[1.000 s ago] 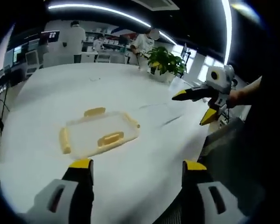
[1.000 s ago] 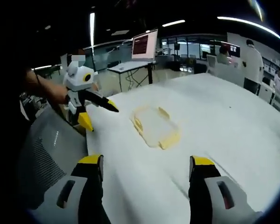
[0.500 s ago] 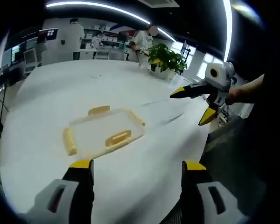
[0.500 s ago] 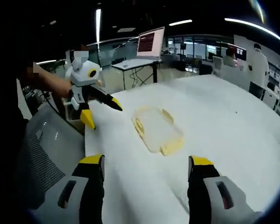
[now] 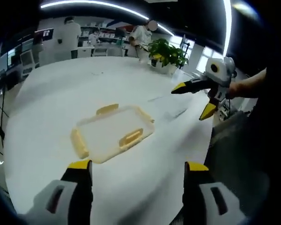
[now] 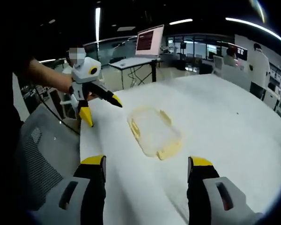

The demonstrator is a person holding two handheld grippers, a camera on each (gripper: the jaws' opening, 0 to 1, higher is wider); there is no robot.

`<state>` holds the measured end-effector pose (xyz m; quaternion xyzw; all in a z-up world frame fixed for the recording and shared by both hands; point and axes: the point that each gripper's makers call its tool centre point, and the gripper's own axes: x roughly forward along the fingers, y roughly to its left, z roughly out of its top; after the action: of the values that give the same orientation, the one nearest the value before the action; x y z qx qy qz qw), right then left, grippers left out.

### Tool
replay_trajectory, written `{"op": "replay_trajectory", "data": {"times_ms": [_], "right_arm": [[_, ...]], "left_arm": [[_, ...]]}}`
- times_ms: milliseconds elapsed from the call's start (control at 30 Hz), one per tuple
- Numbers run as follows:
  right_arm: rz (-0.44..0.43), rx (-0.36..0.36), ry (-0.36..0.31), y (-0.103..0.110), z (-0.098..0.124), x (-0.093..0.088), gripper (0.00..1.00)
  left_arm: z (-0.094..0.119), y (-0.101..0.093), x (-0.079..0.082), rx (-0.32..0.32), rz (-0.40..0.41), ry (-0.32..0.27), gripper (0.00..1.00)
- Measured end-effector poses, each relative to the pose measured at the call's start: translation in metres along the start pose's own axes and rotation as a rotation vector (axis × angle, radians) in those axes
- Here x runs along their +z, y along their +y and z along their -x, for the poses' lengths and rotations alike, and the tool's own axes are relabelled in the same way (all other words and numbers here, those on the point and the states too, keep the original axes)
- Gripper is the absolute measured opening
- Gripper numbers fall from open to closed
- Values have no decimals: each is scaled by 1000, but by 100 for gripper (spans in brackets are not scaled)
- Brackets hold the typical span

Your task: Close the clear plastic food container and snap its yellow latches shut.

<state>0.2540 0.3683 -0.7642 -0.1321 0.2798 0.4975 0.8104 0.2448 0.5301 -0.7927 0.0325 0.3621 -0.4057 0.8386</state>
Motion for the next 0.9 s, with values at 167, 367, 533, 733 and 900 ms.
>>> {"op": "replay_trajectory", "data": {"times_ms": [167,367,533,733,900], "right_arm": [[21,8,11,-1,-2,0,68],[37,6,20,-6,-8,-2,65],[35,19,18,-10,-18,3,66],[53,13,27,-18,-25,5,66],[56,14,46,-24,-29,2,66]], "left_arm": [[-3,6,-2,-12,-30,33,73],[-4,13,0,-21,-33,43,73],[-4,16,2,-25,-28,43,73],[-7,22,1,-30,-43,94,69],[-10,28,7,-22,-39,77,69]]}}
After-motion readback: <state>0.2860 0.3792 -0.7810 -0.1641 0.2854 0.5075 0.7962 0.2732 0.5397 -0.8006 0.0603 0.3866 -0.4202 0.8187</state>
